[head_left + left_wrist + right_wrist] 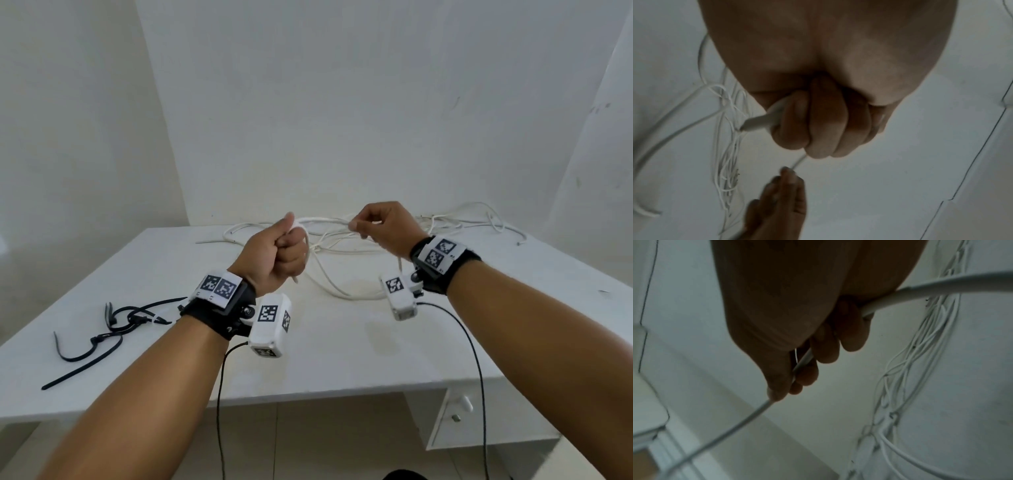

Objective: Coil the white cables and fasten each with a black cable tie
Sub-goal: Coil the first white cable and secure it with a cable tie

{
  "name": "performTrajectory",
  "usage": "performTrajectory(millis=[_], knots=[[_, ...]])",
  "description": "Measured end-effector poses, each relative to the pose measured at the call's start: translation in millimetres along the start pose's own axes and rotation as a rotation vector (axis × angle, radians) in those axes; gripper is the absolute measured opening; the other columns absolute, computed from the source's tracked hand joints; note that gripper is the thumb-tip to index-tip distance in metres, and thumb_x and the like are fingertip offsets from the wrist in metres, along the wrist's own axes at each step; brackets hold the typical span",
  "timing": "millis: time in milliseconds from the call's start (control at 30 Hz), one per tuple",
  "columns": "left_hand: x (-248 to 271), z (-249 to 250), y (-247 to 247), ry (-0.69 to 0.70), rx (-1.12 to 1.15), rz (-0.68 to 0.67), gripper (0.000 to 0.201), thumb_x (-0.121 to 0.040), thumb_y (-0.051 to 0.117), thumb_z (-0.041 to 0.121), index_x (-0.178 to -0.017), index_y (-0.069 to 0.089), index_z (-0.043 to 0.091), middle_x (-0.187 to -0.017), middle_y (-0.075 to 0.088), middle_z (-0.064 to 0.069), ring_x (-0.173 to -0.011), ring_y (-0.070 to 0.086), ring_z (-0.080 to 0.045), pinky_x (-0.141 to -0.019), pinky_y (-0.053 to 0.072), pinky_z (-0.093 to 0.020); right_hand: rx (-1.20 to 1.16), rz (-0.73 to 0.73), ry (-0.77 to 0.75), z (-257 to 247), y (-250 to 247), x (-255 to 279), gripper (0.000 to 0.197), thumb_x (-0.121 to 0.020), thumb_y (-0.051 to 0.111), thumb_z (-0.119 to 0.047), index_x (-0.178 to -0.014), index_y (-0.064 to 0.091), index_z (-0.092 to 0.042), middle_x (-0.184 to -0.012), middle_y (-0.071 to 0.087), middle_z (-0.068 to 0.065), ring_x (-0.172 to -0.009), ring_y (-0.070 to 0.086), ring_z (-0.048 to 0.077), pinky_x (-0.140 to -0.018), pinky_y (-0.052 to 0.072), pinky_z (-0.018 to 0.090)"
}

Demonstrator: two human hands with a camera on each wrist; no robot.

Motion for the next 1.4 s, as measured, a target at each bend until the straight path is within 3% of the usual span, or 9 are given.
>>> performTrajectory(millis=[200, 400, 500, 667, 800, 900, 1067, 1200, 1400], knots=[[-14.7, 8.5, 10.9, 0.113, 0.107, -0.025, 0.044, -0.102, 0.031, 0.039, -0.064, 0.041, 0.02, -0.053, 0.028, 0.007, -0.046, 0.02, -0.011, -0.049, 0.028, -0.023, 0.181, -0.186, -0.059, -4.2, 48.5, 18.6, 0.032, -0.089, 0.071, -0.033, -0.063, 0.063, -0.016, -0.057, 0.06, -0.005, -0.046, 0.045, 0.002, -0.052, 0.035, 0.013], [-35.0, 0.8, 7.7, 0.263, -0.055, 0.303, 0.039, -0.107, 0.027, 0.029, -0.071, 0.035, 0.017, -0.052, 0.029, 0.007, -0.044, 0.026, -0.009, -0.052, 0.022, -0.025, 0.222, -0.289, -0.136, -17.2, 69.0, 27.8, 0.022, -0.095, 0.063, -0.033, -0.075, 0.065, -0.023, -0.06, 0.06, -0.011, -0.052, 0.052, -0.001, -0.059, 0.038, 0.015], [-34.7, -0.6, -2.1, 0.364, -0.363, 0.509, 0.039, -0.106, 0.028, 0.025, -0.068, 0.034, 0.018, -0.051, 0.032, 0.008, -0.045, 0.029, -0.011, -0.049, 0.025, -0.025, 0.238, -0.384, -0.104, -14.5, 67.5, 35.2, 0.023, -0.098, 0.058, -0.034, -0.093, 0.071, -0.016, -0.061, 0.061, -0.01, -0.051, 0.053, 0.0, -0.057, 0.042, 0.013], [-28.9, 4.7, -34.4, 0.388, -0.699, 0.691, 0.038, -0.107, 0.032, 0.028, -0.071, 0.035, 0.017, -0.061, 0.037, 0.003, -0.044, 0.036, -0.003, -0.047, 0.032, -0.017, 0.011, -0.389, 0.107, 6.7, 58.6, 48.4, 0.026, -0.096, 0.061, -0.033, -0.098, 0.071, -0.008, -0.059, 0.054, -0.004, -0.052, 0.052, 0.018, -0.056, 0.053, 0.032], [-27.4, -4.8, -36.2, 0.202, -1.144, 0.598, 0.036, -0.105, 0.034, 0.037, -0.082, 0.047, 0.013, -0.072, 0.053, -0.001, -0.064, 0.049, -0.015, -0.062, 0.037, -0.032, 0.198, -0.382, -0.089, -10.1, 54.7, 47.8, 0.02, -0.096, 0.061, -0.029, -0.099, 0.074, -0.014, -0.06, 0.054, -0.012, -0.053, 0.047, 0.001, -0.059, 0.037, 0.018], [-26.0, -16.8, -32.3, 0.053, -1.231, 0.458, 0.038, -0.104, 0.036, 0.037, -0.077, 0.049, 0.013, -0.071, 0.056, -0.003, -0.067, 0.052, -0.021, -0.068, 0.041, -0.036, 0.226, -0.385, -0.232, -30.4, 50.0, 44.8, 0.016, -0.096, 0.064, -0.026, -0.098, 0.075, -0.014, -0.055, 0.053, -0.017, -0.055, 0.048, 0.0, -0.056, 0.034, 0.013], [-14.6, -26.0, -25.6, -0.146, -1.038, 0.158, 0.056, -0.101, 0.026, 0.043, -0.062, 0.048, 0.009, -0.048, 0.049, -0.005, -0.042, 0.038, -0.016, -0.052, 0.035, -0.029, 0.153, -0.23, -0.254, -31.7, 27.8, 25.4, 0.011, -0.089, 0.073, -0.024, -0.091, 0.078, -0.015, -0.06, 0.058, -0.013, -0.054, 0.048, 0.002, -0.055, 0.036, 0.012], [-10.7, -29.5, -15.5, -0.132, -0.717, 0.04, 0.047, -0.092, 0.039, 0.05, -0.061, 0.032, 0.016, -0.05, 0.026, -0.002, -0.044, 0.02, -0.014, -0.045, 0.021, -0.023, 0.024, -0.13, -0.188, -26.9, 13.4, 14.1, 0.012, -0.08, 0.082, -0.024, -0.08, 0.076, -0.014, -0.075, 0.074, 0.002, -0.065, 0.059, 0.005, -0.064, 0.046, 0.018], [-8.0, -14.9, 2.2, -0.062, -0.335, -0.044, 0.043, -0.093, 0.044, 0.039, -0.056, 0.03, 0.023, -0.046, 0.019, 0.007, -0.041, 0.01, -0.009, -0.041, 0.011, -0.022, -0.07, -0.068, -0.121, -28.1, 6.0, 3.1, 0.021, -0.081, 0.081, -0.026, -0.073, 0.069, -0.011, -0.06, 0.058, 0.003, -0.055, 0.051, 0.014, -0.052, 0.04, 0.016]])
Point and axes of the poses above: each hand's wrist, its own x-axis away from the middle knuckle, its own y-axis out of the palm, z = x × y, the point moved 1 cm from there along -x, towards the middle knuckle
